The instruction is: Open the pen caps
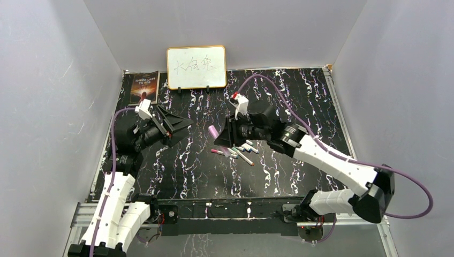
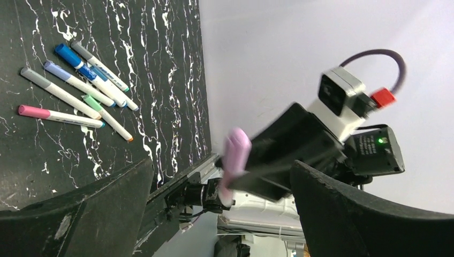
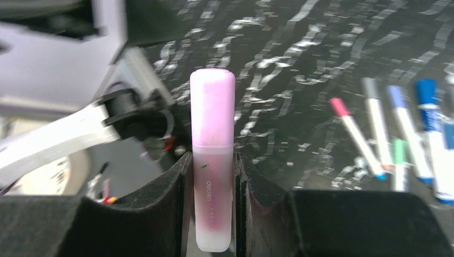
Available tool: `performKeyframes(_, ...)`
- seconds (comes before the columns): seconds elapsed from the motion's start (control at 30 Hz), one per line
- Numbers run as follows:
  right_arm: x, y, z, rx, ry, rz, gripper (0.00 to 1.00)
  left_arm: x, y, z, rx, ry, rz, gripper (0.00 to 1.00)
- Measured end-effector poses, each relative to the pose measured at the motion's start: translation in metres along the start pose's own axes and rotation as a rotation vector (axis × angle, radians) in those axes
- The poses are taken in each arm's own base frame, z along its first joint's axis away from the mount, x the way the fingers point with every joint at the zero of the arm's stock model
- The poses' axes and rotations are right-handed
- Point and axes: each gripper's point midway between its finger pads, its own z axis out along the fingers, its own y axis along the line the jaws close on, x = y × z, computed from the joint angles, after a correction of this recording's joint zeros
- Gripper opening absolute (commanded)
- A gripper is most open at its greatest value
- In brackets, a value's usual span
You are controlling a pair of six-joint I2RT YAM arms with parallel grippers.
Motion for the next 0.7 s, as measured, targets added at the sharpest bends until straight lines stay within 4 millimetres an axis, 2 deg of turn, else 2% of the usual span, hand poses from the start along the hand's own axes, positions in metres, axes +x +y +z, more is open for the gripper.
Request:
performKeyframes(0.13,0.007,-0.047,0.016,0.23,0.012,-0.01,0.04,0.003,0.006,0.003,-0.033,-0.013,-0.025,0.99)
performKeyframes(0.3,0.016,-0.078,0.024,0.4,0.014,-0.044,0.03,0.017,0.03,0.022,-0.131,0.024,-0.063,0.98)
performKeyframes(0.5,0.019,-0.088,0.028,0.462,0.013,-0.065,0.03,0.042,0.085,0.045,-0.282,0.075,-0.116,0.98)
performKeyframes(0.7,0.032,-0.083,0.037,0.45,0.048,-0.076,0.03,0.055,0.099,0.066,-0.326,0.098,-0.102,0.98)
